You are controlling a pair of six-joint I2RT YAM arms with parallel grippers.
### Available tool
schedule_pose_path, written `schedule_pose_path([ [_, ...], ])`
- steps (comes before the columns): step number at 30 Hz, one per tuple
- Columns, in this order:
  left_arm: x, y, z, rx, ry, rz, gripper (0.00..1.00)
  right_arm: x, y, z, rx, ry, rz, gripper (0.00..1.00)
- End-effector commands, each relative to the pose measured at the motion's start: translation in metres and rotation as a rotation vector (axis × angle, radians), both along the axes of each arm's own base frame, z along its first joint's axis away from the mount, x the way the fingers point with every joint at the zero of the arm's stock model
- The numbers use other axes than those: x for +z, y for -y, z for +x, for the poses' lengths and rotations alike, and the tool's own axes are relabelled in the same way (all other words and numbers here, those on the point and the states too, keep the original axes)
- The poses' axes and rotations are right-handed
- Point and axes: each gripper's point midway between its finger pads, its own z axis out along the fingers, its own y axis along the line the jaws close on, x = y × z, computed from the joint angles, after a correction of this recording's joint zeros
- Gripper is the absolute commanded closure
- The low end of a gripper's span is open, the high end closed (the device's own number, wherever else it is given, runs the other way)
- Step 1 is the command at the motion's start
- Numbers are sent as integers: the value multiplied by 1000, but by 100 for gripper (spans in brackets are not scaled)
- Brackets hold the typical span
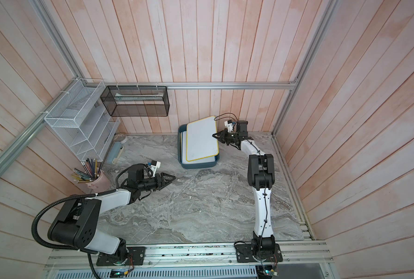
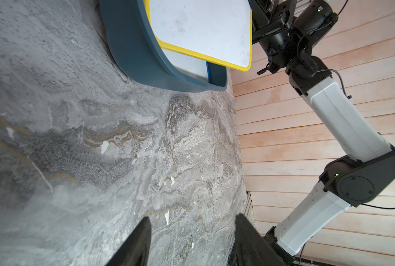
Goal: Put the whiteboard into the storage box
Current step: Place the whiteboard in the storage box.
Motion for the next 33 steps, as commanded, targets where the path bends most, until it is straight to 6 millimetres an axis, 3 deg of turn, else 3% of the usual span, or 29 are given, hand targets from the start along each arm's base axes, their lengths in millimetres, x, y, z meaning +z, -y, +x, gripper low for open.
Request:
schedule_pose_path([
  [1,6,-3,1,15,27,6,40,1,-14,2,42,24,-20,100],
  [8,7,-5,-1,23,35,13,40,-10,-35,1,79,1,-28,98],
  [13,6,-5,-2,25,36,16,40,-13,-38,-2,82,1,-59,83],
  [19,5,-5,-1,25,36,17,40,-7,-26,2,33,38,-175,69],
  [33,14,-14,19,112,88,53,40,30,1,-8,-33,139,-403,64],
])
